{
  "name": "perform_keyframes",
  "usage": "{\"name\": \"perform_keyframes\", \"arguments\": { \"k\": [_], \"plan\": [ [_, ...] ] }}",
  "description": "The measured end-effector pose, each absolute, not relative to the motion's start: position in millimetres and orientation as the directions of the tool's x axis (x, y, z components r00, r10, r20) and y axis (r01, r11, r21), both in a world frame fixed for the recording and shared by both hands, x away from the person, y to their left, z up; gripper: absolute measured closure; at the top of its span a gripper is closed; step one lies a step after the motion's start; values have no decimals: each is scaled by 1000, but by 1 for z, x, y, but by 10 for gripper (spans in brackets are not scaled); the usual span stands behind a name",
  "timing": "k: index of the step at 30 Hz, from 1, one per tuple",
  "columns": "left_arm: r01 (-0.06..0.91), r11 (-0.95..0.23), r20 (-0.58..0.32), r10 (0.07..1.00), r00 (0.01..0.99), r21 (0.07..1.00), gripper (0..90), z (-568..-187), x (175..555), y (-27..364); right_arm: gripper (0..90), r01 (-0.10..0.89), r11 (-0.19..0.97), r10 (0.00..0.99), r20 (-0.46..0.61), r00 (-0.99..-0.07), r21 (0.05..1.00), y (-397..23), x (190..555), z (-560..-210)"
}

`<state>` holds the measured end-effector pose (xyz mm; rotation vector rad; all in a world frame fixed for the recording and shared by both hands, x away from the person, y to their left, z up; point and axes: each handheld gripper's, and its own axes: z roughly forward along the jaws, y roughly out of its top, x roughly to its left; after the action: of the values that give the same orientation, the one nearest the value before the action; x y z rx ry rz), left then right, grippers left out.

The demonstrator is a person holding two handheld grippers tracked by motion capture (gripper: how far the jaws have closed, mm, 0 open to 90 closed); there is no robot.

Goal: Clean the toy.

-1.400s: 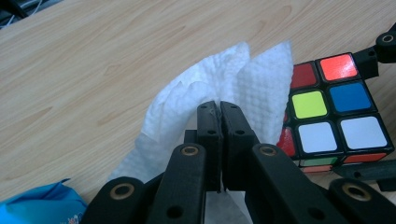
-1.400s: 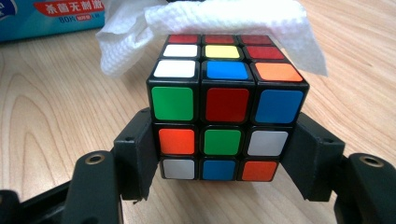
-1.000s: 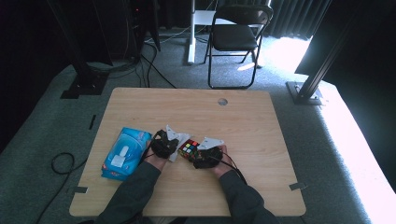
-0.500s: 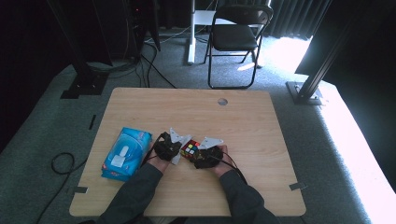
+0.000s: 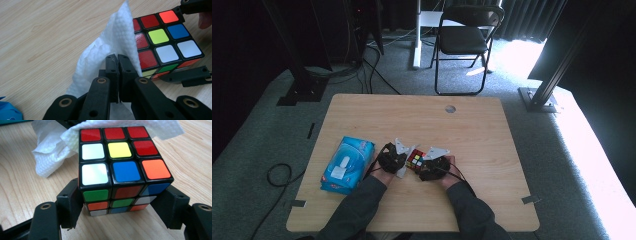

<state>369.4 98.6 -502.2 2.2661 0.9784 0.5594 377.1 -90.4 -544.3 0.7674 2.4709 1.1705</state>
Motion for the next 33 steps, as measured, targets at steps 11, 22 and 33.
{"name": "perform_keyframes", "arguments": {
  "k": [11, 22, 33],
  "plan": [
    [507, -524, 119, 766, 632, 684, 878, -496, 370, 106, 339, 290, 525, 559, -68, -826, 800, -91, 373, -541],
    [488, -516, 103, 754, 649, 704, 879, -488, 366, 104, 333, 276, 501, 552, -57, -832, 820, -93, 372, -538],
    [477, -512, 99, 748, 656, 714, 879, -484, 365, 104, 339, 266, 496, 552, -64, -831, 826, -94, 371, -536]
  ]
}}
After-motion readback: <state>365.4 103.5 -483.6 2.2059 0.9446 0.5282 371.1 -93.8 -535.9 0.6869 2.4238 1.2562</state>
